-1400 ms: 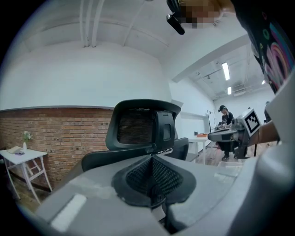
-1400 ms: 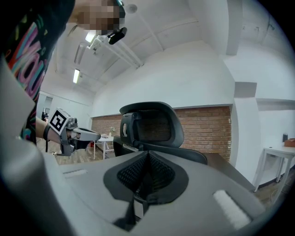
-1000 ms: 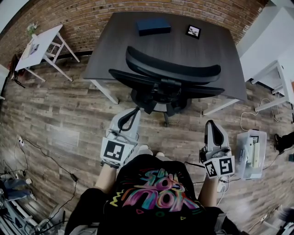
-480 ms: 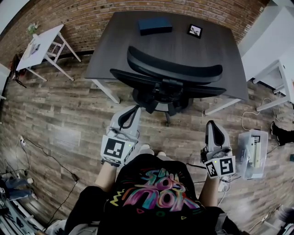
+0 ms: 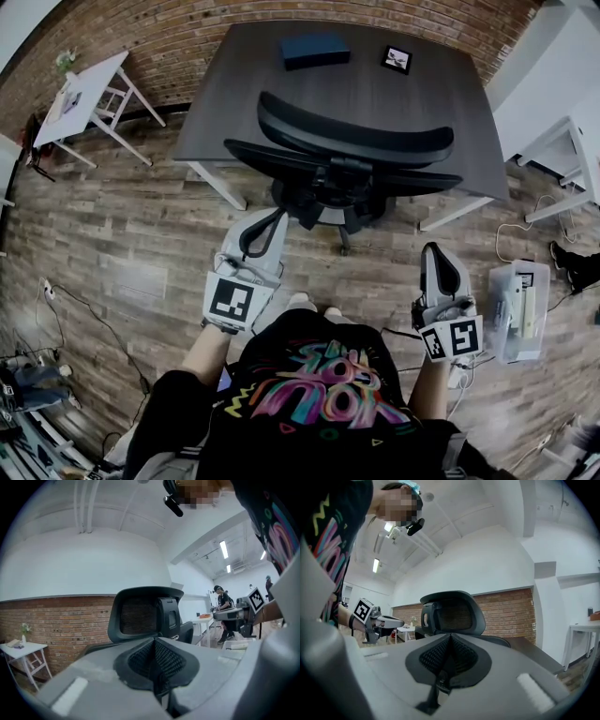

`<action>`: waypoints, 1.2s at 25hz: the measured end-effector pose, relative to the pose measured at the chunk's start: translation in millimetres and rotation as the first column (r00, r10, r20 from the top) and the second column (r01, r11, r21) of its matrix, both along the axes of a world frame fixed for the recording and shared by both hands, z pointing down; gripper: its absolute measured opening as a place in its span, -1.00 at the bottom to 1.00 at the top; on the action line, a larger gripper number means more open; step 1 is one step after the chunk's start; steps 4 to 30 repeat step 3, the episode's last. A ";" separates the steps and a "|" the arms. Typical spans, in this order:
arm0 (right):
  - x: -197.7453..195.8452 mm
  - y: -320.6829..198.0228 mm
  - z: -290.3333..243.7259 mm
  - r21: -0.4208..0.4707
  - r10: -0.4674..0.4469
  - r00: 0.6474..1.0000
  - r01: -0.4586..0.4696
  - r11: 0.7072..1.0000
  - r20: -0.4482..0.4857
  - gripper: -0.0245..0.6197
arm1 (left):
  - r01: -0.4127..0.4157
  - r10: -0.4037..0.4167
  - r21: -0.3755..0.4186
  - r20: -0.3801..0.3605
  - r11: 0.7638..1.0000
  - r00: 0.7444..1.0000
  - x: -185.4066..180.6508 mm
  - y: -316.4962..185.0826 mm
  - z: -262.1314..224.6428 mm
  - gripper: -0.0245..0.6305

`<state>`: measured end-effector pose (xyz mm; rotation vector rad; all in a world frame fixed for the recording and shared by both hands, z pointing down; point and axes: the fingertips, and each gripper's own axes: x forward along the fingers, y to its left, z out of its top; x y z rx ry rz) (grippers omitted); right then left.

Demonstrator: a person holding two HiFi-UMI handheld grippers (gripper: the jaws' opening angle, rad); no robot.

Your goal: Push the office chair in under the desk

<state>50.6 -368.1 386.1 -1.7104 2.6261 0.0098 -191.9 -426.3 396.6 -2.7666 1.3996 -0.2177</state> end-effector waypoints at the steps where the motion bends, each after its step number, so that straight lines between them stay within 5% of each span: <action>1: 0.3 0.1 -0.2 0.002 0.003 1.000 -0.003 1.000 0.001 -0.93 | -0.003 0.003 -0.003 -0.004 1.000 1.000 0.4 0.7 0.5 -0.92; 30: 0.6 0.2 -0.7 0.006 0.008 1.000 -0.008 1.000 0.004 -0.93 | -0.011 0.011 -0.009 -0.007 1.000 1.000 1.3 1.9 1.7 -0.92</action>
